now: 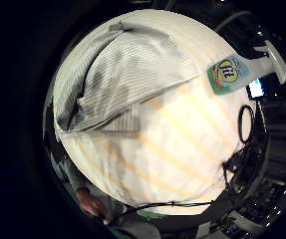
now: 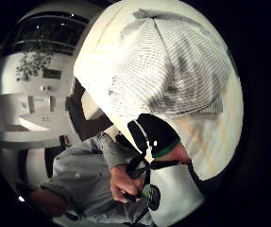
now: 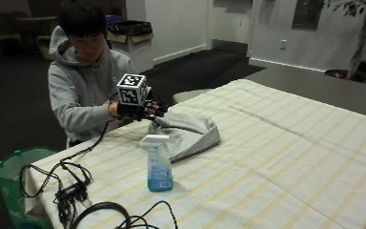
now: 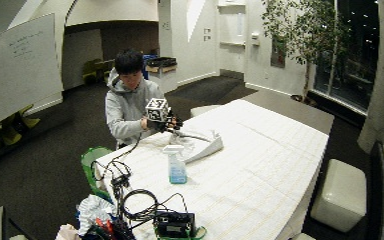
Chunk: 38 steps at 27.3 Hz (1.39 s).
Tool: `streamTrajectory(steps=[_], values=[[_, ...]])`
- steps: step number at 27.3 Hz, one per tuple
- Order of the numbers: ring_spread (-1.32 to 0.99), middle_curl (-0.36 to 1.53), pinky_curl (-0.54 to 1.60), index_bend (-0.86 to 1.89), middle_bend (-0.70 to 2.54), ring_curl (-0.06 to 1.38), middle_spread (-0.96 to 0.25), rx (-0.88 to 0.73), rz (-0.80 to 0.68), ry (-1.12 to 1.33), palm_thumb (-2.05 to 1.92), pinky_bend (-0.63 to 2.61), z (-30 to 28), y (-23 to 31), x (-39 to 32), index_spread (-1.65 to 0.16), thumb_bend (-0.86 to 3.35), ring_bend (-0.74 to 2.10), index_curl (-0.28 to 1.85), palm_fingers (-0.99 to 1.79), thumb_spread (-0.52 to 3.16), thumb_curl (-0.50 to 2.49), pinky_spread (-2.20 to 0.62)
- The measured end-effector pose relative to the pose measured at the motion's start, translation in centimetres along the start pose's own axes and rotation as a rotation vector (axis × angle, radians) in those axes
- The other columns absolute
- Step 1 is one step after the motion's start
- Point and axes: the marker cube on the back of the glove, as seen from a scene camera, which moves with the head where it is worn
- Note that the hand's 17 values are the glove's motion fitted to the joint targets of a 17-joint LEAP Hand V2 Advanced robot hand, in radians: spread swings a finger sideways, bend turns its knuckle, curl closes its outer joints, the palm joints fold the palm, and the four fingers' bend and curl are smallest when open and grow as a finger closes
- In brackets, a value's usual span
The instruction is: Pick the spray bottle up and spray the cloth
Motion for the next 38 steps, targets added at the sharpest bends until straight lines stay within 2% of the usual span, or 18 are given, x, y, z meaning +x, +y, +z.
streamTrajectory(steps=[9,23,31,38], values=[[0.04,0.12,0.16,0.19,0.21,0.05,-0.07,0.009,0.004,0.002,0.49,0.38,-0.1,0.2,0.1,-0.34,0.22,0.18,0.14,0.13,0.75,0.14,0.2],[0.04,0.2,0.23,0.17,0.2,0.1,-0.08,0.07,0.027,0.024,0.56,0.38,-1.2,1.3,2.1,-0.39,0.12,0.19,0.22,0.12,0.95,0.21,0.24],[0.03,0.23,0.24,0.22,0.21,0.13,-0.07,0.224,0.156,0.025,0.58,0.34,-3.4,4.0,5.7,-0.37,0.07,0.2,0.26,0.22,0.99,0.24,0.24],[0.04,0.27,0.26,0.16,0.22,0.16,-0.06,0.27,0.274,0.015,0.59,0.33,-4.3,5.5,9.3,-0.33,0.02,0.21,0.28,0.25,1.0,0.26,0.25]])
